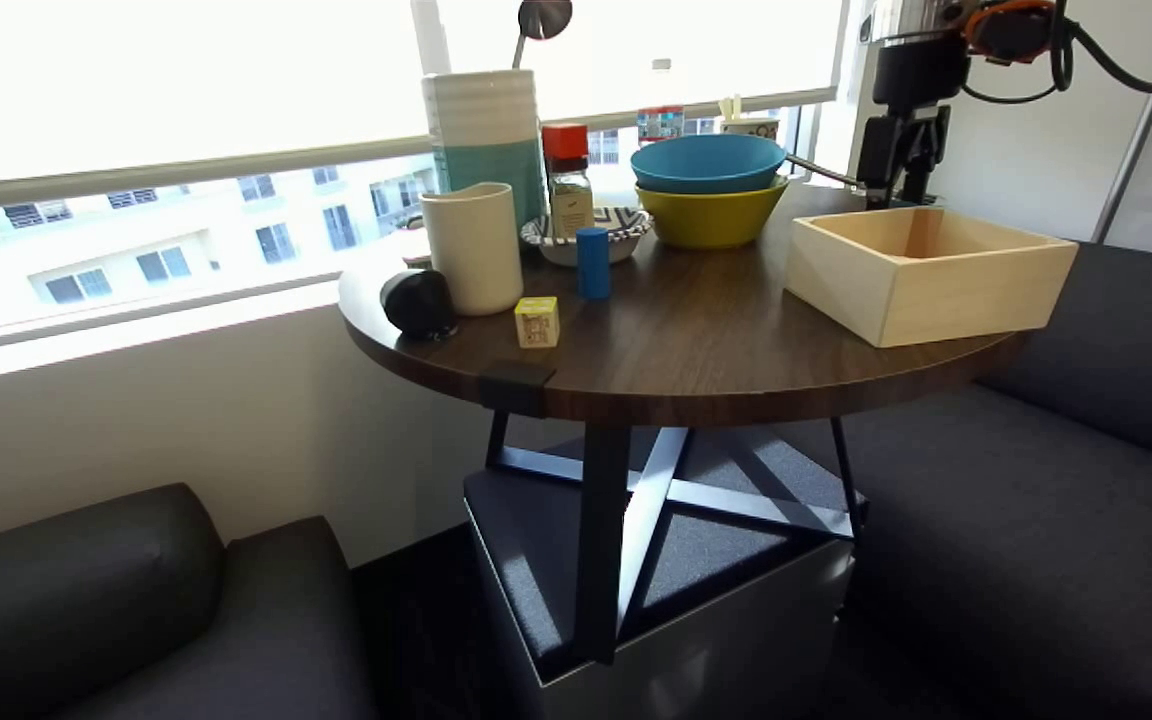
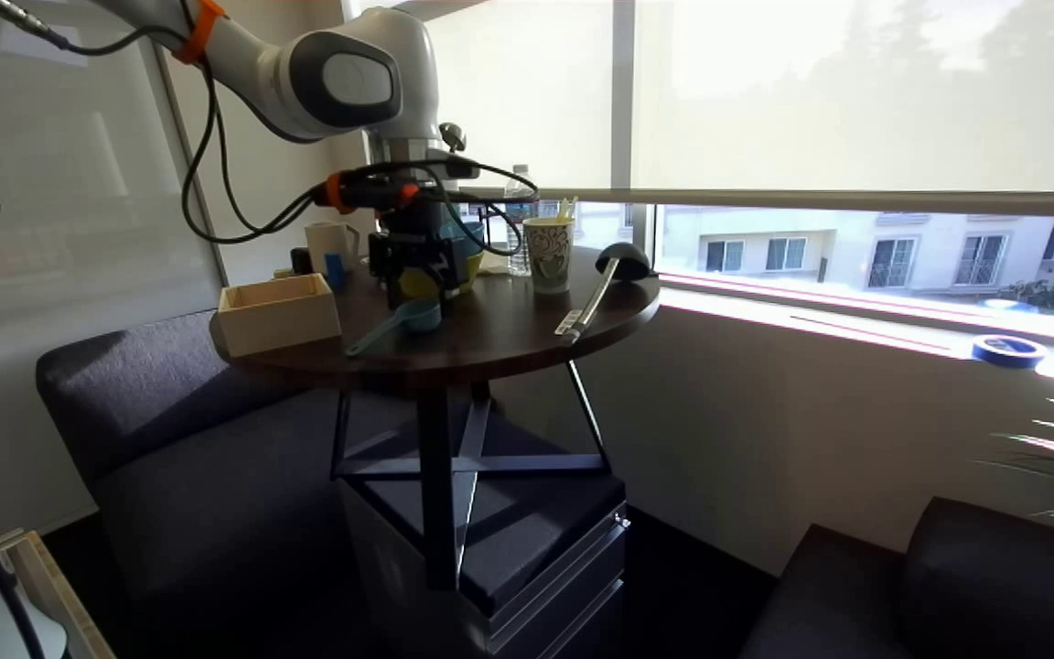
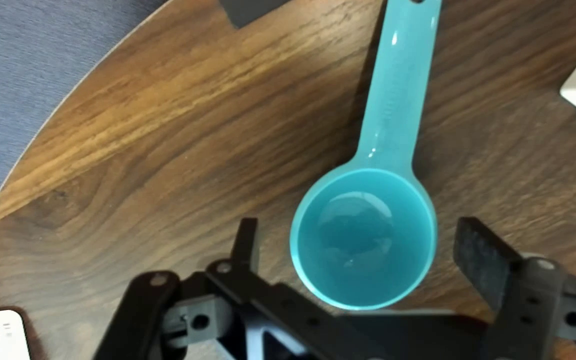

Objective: Pour the contents in the measuring cup into the wooden box then set it down on the table.

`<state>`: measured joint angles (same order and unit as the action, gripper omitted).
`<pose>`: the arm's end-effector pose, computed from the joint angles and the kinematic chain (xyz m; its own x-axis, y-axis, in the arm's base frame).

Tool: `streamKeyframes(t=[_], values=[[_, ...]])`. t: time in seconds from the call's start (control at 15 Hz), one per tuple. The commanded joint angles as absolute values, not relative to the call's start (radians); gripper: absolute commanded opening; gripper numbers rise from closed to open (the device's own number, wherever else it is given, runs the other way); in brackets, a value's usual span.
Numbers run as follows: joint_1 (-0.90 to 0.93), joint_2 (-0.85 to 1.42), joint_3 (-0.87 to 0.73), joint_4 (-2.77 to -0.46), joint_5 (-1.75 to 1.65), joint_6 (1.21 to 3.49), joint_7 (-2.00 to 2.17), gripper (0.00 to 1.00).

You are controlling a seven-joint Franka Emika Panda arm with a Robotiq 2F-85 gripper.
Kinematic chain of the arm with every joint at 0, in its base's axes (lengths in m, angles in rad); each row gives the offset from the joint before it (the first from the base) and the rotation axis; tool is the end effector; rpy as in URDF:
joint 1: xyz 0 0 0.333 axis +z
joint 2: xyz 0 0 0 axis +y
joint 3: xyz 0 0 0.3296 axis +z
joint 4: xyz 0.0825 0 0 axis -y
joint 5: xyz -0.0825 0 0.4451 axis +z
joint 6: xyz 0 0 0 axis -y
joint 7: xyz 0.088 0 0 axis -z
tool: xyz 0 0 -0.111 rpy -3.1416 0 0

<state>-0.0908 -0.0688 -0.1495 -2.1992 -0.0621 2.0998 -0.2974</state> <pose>0.5482 -0.1380 0.3871 0.9951 0.0889 -0.0429 0.0903 -0.9954 0.0312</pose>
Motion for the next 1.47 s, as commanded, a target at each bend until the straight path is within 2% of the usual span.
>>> streamKeyframes(t=[0.0, 0.27, 1.07, 1.4], values=[[-0.1, -0.106, -0.145, -2.202, -0.048, 2.117, -0.313, 1.0], [-0.094, -0.168, -0.142, -2.189, -0.047, 2.088, -0.302, 1.0], [-0.048, -0.335, -0.121, -2.114, 0.069, 1.804, -0.262, 1.0], [-0.034, -0.381, -0.096, -2.113, 0.062, 1.779, -0.23, 1.0]])
